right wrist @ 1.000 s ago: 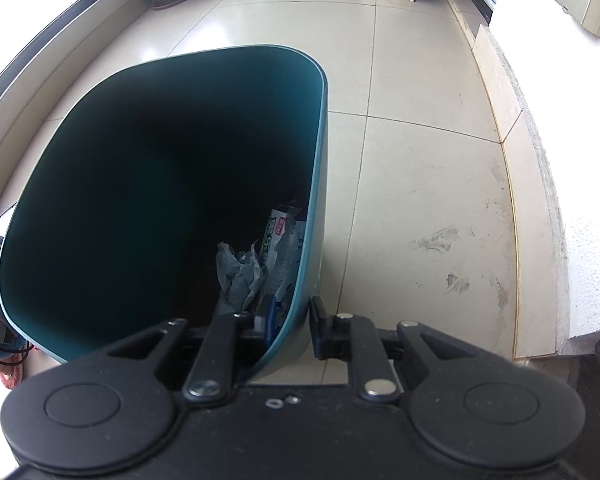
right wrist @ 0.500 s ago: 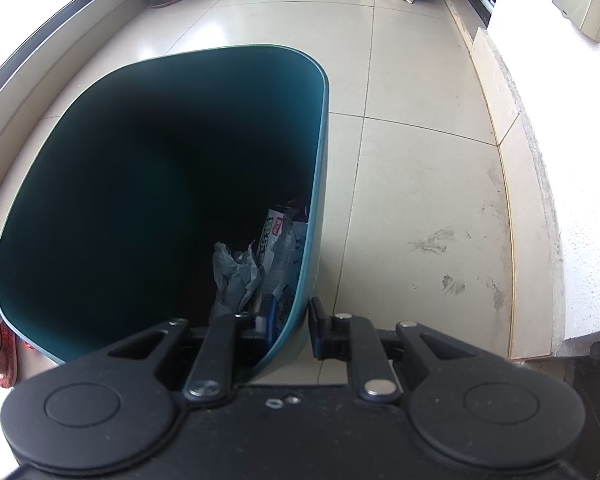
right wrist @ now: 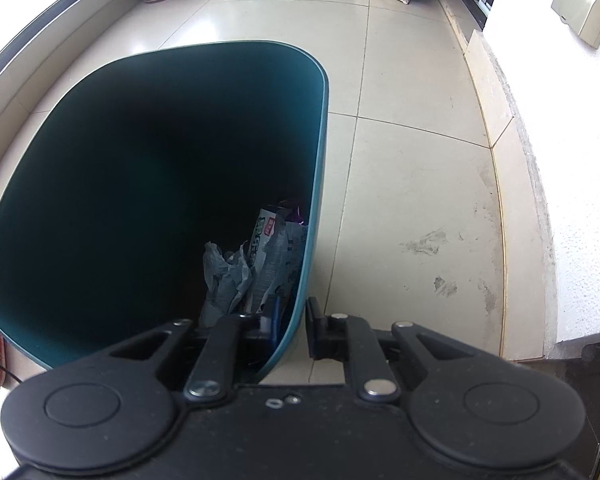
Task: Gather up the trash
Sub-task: 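Carry the white tissue into the wastebasket and open the left tool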
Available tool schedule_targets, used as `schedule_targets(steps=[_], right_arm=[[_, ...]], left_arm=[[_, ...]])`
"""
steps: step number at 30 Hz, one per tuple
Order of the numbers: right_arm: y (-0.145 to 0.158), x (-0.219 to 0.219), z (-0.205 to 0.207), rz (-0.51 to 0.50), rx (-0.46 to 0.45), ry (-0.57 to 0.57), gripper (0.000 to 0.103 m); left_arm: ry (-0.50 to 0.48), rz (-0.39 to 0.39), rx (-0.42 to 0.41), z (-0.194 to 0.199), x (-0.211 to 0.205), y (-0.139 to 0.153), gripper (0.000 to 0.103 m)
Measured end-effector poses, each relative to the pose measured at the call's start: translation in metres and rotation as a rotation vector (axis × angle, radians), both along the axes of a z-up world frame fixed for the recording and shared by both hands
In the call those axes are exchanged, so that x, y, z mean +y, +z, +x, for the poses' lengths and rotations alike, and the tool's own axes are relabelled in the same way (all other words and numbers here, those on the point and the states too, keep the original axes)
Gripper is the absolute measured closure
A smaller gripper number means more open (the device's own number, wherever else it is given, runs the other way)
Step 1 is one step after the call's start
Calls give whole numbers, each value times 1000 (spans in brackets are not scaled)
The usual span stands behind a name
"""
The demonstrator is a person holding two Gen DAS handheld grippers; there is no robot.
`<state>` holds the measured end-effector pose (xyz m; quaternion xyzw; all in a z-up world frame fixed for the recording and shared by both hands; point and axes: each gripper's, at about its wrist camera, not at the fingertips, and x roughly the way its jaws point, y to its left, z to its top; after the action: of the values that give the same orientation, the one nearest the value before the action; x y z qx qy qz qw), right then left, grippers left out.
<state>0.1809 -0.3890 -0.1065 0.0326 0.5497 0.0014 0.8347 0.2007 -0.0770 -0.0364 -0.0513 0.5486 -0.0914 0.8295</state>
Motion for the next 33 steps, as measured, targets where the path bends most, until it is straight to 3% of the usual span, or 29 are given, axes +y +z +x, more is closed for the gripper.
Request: schedule_targets(steps=[5,9,13,21,27,33], right_arm=[[0,-1,0,0,0,0,91],[0,-2,1,6,1,-2,91],[1,-3,1,6,0,-1,91],[1,-3,0,9,-2,1,91],[2,-4,0,16,-1,0,91],[1,-6,0,30,-2,-2,91]], left_arm=[[-99,-22,-23,-17,-31,29,73],[-190,-83,-71,-27,-61,54,73],[-257,-111,-107,-22,-98,65,73],[-277,6,-66,14,-162,11,73],[-257,119,27,42,-184,-41,73],[-239,168,105,57,-188,-79,73]])
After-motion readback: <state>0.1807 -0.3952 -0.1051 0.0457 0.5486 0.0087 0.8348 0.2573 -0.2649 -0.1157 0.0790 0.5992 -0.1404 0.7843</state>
